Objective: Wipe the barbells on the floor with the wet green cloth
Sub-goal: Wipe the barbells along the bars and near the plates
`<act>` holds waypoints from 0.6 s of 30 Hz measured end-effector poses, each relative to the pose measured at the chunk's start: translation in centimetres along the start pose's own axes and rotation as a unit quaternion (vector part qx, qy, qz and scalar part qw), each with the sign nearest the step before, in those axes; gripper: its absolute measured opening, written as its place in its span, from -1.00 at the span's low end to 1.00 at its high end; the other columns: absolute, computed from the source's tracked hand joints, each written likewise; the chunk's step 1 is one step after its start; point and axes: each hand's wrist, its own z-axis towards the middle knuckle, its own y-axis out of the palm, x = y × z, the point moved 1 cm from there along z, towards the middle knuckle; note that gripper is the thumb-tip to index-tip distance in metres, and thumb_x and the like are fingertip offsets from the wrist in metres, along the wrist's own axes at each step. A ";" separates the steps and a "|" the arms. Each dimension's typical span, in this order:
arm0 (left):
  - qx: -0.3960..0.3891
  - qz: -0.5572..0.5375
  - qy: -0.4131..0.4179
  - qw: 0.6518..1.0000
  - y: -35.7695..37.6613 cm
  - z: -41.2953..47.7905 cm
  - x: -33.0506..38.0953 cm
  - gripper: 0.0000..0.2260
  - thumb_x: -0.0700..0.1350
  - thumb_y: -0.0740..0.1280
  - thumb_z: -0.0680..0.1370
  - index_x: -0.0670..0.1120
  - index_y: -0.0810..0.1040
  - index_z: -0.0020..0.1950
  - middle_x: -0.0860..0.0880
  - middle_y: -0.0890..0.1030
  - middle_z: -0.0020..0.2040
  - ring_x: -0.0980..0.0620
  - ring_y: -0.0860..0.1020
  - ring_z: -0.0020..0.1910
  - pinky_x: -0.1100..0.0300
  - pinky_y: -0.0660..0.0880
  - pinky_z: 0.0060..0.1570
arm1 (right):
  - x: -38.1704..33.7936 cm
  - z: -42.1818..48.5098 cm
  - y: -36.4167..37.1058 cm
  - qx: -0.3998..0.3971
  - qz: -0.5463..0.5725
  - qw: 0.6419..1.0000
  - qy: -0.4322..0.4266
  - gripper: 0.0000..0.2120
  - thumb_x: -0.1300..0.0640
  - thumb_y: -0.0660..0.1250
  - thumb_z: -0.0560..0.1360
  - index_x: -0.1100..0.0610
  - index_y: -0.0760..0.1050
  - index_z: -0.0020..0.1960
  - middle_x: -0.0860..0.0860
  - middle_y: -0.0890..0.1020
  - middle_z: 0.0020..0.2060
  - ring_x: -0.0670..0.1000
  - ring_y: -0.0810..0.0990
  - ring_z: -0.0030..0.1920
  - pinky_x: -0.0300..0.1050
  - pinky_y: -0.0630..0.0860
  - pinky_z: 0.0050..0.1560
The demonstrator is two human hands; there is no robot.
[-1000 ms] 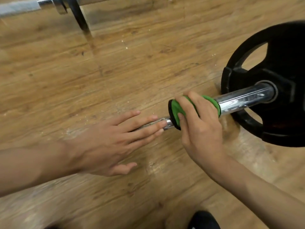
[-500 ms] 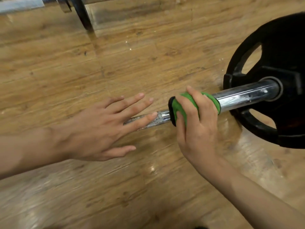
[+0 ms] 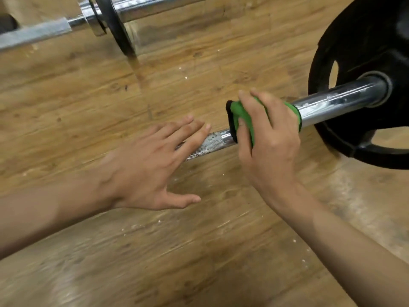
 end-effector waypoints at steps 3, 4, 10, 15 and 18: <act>-0.022 -0.032 -0.006 0.999 0.0 0.4 -1.2 0.04 0.59 0.02 0.51 -0.11 -0.16 0.71 -0.21 0.24 0.64 -0.17 0.19 0.64 -0.20 0.10 0.62 | 0.0 3.2 0.6 -0.079 -0.024 0.996 0.026 -0.67 0.14 0.27 0.57 0.10 0.61 0.30 0.08 0.64 0.15 0.20 0.64 0.01 0.13 0.47 0.05; -0.023 -0.036 -0.003 0.999 -0.1 0.5 -1.5 0.04 0.59 0.01 0.51 -0.10 -0.17 0.71 -0.21 0.24 0.64 -0.17 0.19 0.64 -0.22 0.07 0.62 | 0.1 3.5 0.9 -0.078 -0.031 0.996 0.019 -0.68 0.14 0.27 0.58 0.10 0.60 0.29 0.08 0.64 0.15 0.20 0.63 -0.01 0.12 0.47 0.04; -0.003 -0.022 0.005 1.000 -0.1 0.5 -1.7 0.02 0.57 0.02 0.53 -0.15 -0.09 0.71 -0.18 0.29 0.62 -0.18 0.20 0.64 -0.37 0.04 0.59 | 0.9 -2.4 1.2 0.016 -0.005 0.999 -0.034 -0.63 0.28 0.30 0.67 0.17 0.41 0.46 0.26 0.45 0.43 0.24 0.45 0.42 0.25 0.36 0.47; -0.007 -0.010 0.013 1.000 0.0 0.2 -0.4 0.06 0.57 0.03 0.52 -0.19 -0.08 0.70 -0.11 0.15 0.66 -0.13 0.11 0.67 -0.36 -0.02 0.59 | 0.1 3.9 -0.3 -0.161 -0.044 0.986 0.011 -0.71 0.09 0.28 0.62 0.07 0.59 0.32 0.07 0.65 0.18 0.23 0.66 0.06 0.11 0.54 0.00; -0.006 -0.015 0.022 1.000 -0.2 -0.4 0.7 0.05 0.57 0.03 0.53 -0.19 -0.14 0.70 -0.12 0.02 0.69 -0.09 -0.01 0.69 -0.31 -0.07 0.61 | 0.0 4.7 -0.9 -0.225 -0.090 0.970 0.028 -0.71 0.04 0.29 0.61 -0.01 0.59 0.30 0.04 0.65 0.11 0.25 0.66 -0.02 0.05 0.48 -0.11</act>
